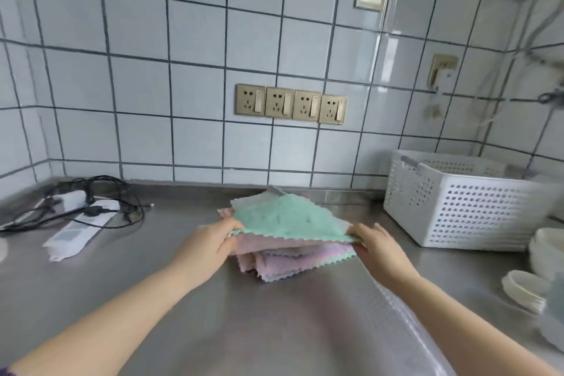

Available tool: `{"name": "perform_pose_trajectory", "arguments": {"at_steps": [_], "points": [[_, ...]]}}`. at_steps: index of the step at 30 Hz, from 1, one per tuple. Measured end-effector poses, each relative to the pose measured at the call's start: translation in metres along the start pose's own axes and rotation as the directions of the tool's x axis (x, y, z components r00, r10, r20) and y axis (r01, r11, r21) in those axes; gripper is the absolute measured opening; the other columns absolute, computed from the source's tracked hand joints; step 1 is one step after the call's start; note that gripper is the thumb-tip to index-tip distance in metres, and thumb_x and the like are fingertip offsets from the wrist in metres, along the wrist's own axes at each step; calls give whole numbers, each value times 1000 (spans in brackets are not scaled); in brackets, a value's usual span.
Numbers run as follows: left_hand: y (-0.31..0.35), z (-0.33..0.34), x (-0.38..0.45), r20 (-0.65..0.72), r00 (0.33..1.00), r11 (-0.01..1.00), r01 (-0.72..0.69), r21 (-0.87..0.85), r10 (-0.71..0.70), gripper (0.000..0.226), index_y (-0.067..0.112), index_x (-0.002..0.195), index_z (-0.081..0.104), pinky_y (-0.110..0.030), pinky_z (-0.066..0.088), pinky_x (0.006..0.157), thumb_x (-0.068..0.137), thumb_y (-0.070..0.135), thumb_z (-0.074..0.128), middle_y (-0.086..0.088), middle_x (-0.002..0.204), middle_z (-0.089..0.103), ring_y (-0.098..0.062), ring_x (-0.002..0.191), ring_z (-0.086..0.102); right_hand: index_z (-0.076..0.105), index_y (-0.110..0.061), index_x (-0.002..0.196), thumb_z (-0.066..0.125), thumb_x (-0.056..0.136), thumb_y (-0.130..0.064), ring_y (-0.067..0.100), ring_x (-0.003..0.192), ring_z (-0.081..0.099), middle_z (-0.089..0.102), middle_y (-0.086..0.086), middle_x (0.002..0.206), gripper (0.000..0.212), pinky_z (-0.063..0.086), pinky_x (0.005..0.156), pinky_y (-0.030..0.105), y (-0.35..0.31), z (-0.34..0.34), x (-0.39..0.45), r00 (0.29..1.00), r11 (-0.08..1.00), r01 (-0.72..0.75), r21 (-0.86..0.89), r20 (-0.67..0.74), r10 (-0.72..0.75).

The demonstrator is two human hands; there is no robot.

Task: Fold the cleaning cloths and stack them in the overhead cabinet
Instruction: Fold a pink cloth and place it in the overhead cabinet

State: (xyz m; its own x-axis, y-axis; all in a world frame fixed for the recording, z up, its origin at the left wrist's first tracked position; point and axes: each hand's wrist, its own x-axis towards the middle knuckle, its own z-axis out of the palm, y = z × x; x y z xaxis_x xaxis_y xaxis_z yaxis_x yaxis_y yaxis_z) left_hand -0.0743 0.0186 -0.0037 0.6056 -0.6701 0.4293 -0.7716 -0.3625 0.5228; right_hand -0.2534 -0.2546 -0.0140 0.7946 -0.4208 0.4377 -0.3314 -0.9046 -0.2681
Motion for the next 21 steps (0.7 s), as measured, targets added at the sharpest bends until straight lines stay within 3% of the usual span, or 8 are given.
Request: {"name": "perform_pose_trajectory", "arguments": {"at_steps": [2,5,8,11,13,15,18,21], "points": [[5,-8,-22,39,999,998,2,70,-5,26,21,109,63,-32,49,77,90,27,45,-3,96,70,-23,88,64,58,-22,103,50,93,-21,19,92,53,63,-2,92,12,42,83,28,-7,-11,-23,997,998,-34,50,65,31],[13,-15,-55,89,996,993,-12,115,2,20,20,109,62,-25,43,75,95,21,48,2,96,68,-17,88,61,52,-29,76,52,91,-21,15,70,48,55,-9,72,17,36,60,25,-19,-27,-56,986,992,-58,110,165,39],[16,-17,-82,220,975,994,3,109,-27,17,20,107,61,-11,38,64,95,24,49,9,91,62,-6,75,56,58,-18,79,55,88,-22,16,72,50,61,-4,76,10,37,63,27,-23,-31,-79,963,994,-72,80,267,48],[15,-17,-103,405,904,990,100,101,-133,7,26,95,55,-17,43,45,95,28,48,0,86,57,-11,51,51,51,-23,71,57,88,-36,12,66,46,55,-8,69,22,35,59,24,-26,-29,-93,895,997,-77,15,441,63],[11,-15,-113,479,855,980,153,131,-198,9,23,88,54,-20,43,42,94,27,49,1,70,48,-8,41,47,44,-21,66,57,87,-40,11,62,38,46,-8,65,31,29,55,24,-30,-28,-97,831,997,-67,-33,551,74],[6,-14,-118,477,852,976,189,106,-217,11,18,86,56,-20,43,46,93,25,52,4,63,44,-8,42,51,41,-20,64,58,86,-40,10,59,35,42,-7,64,34,28,55,23,-30,-28,-97,811,996,-77,-34,579,83],[-2,-10,-112,372,905,976,220,-1,-204,11,26,81,57,-19,42,51,91,22,57,4,65,49,-10,52,50,61,-22,78,60,85,-38,8,64,48,58,-8,75,17,37,59,19,-24,-24,-91,828,986,-165,29,547,122],[-8,-2,-98,265,938,960,259,-106,-224,6,20,86,61,-16,36,50,89,15,59,6,65,52,-5,52,45,63,-29,82,61,86,-37,6,70,55,64,-10,82,10,40,62,16,-16,-17,-83,845,967,-244,67,503,179]]}}
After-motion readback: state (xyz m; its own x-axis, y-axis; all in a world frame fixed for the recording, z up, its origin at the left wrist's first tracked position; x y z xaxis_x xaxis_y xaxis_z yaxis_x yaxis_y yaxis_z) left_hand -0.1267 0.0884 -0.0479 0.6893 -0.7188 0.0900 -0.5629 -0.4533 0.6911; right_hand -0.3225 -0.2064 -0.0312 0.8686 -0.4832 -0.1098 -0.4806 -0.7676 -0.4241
